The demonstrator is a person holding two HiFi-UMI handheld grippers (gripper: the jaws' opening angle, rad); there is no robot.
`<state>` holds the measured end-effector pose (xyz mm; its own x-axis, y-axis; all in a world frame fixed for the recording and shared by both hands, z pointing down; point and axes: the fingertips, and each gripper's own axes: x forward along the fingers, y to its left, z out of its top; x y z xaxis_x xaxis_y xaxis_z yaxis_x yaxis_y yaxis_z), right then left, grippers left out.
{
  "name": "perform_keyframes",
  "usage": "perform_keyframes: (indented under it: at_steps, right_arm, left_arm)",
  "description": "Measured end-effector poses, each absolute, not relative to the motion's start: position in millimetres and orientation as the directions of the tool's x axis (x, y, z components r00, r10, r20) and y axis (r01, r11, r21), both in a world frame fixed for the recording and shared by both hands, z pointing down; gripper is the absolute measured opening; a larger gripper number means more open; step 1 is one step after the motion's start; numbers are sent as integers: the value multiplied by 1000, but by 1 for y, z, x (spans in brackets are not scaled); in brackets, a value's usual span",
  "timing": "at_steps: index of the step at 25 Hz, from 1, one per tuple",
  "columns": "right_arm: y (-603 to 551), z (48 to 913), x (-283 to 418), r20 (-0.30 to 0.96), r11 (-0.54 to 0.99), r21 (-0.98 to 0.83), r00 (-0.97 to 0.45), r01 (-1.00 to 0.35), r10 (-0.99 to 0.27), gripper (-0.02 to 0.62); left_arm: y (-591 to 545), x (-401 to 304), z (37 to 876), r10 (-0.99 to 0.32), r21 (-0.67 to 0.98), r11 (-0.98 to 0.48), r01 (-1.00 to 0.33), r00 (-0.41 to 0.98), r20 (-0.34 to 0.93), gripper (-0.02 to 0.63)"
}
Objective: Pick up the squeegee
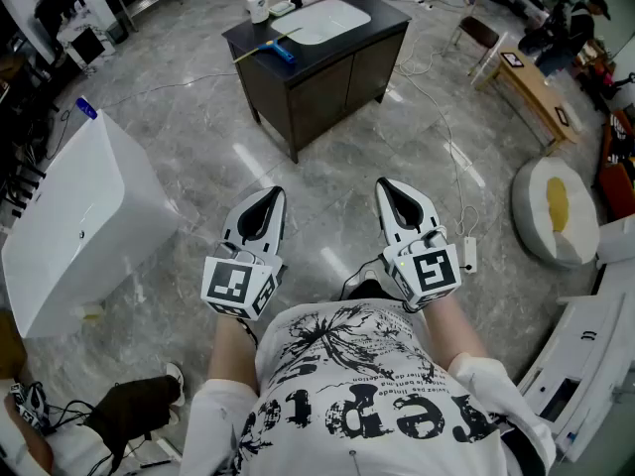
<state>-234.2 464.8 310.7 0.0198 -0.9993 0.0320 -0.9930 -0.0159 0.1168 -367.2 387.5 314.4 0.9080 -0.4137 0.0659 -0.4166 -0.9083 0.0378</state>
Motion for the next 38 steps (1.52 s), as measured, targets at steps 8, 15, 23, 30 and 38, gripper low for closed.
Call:
perform_keyframes:
  at_steps: [8, 15, 23, 30, 38]
  right_arm:
    - [451, 313, -233, 41, -22, 122, 27, -992, -999, 12]
    - [435, 317, -228, 41, -17, 113, 21, -993, -999, 14]
    - [407, 325, -180, 25, -51, 72, 53, -996, -998, 14]
    - [339, 349, -97, 21, 21, 84, -19, -996, -1000, 14]
    - [195, 348, 62, 41, 153, 58, -151, -987, -988, 14]
  left_arm:
    - [373, -364, 317, -400, 42, -914, -403, 914, 66, 14]
    - [358, -358, 323, -394, 71, -915, -397, 917, 62, 14]
    - [316, -327, 315, -486, 37, -874, -485, 874, -17, 352]
    - [253, -260, 341, -578, 26, -815, -579, 815, 40, 353]
    - [127, -121, 341, -715, 59, -694, -718, 696, 66, 352]
